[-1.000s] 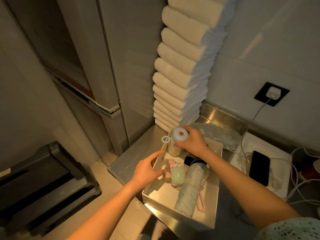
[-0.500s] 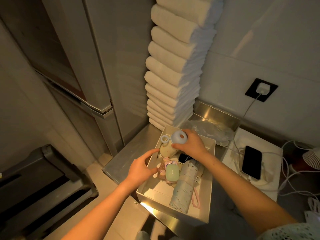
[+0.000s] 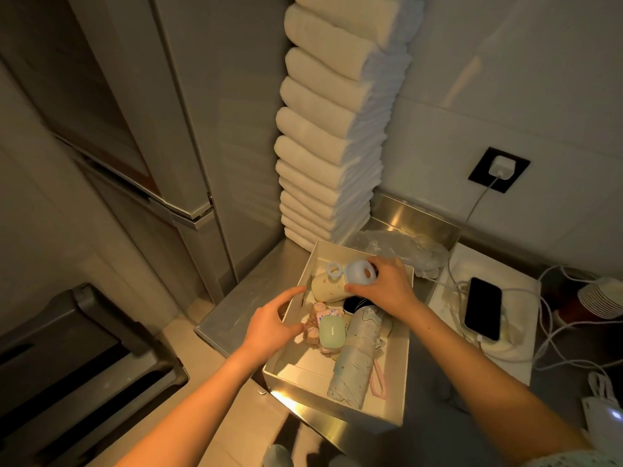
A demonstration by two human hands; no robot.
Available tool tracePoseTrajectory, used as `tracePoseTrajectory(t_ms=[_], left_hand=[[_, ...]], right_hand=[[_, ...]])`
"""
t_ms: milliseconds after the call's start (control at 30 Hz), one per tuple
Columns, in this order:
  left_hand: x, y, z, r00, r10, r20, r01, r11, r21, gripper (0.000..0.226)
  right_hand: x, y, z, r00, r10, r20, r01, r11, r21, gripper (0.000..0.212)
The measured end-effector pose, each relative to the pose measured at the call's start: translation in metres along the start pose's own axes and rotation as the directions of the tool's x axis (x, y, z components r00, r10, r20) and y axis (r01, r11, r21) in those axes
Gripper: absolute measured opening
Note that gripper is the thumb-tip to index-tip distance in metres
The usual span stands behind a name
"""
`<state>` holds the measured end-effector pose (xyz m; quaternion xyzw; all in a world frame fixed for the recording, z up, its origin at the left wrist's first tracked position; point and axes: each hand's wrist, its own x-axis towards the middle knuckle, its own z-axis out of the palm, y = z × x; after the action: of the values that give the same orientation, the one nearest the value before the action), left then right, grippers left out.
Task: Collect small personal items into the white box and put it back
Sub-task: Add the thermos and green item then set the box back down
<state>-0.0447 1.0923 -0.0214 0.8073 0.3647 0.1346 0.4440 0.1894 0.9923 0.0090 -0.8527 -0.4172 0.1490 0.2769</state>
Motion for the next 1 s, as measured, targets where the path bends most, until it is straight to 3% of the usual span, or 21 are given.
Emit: tracePoseTrajectory(t_ms=[167, 367, 633, 767, 867, 1000], left_hand=[[0.000, 0.001, 0.001, 1.000, -0.009, -0.003, 0.009, 1.000, -0.019, 0.067], [-0.001, 0.002, -0.001, 1.000, -0.003, -0.005, 0.003, 1.000, -0.007, 0.068], [-0.002, 0.006, -0.002, 1.000, 0.009, 0.012, -0.009, 1.000, -0.019, 0.069], [-0.001, 0.005, -0.003, 0.998, 0.013, 0.053, -0.011, 0.999, -0.039, 0.069], [0.000, 0.005, -0.006, 0.993, 0.015, 0.120, -0.011, 0.999, -0.031, 0.070], [0.003, 0.007, -0.010, 0.975, 0.033, 0.220, -0.041, 0.999, 0.032, 0.077]], right_hand=[[-0.005, 0.018, 0.003, 0.995, 0.098, -0.001, -0.098, 0.992, 0.077, 0.067], [-0.005, 0.017, 0.000, 0.997, 0.077, -0.008, -0.077, 0.997, 0.027, 0.067], [-0.047, 0.031, -0.014, 0.971, 0.092, -0.222, -0.082, 0.995, 0.055, 0.063], [-0.087, 0.038, -0.006, 0.958, 0.248, -0.145, -0.213, 0.952, 0.221, 0.056], [-0.111, 0.031, 0.000, 0.961, 0.276, -0.024, -0.251, 0.904, 0.346, 0.056], [-0.125, 0.020, 0.005, 0.951, 0.300, 0.072, -0.305, 0.885, 0.351, 0.065]])
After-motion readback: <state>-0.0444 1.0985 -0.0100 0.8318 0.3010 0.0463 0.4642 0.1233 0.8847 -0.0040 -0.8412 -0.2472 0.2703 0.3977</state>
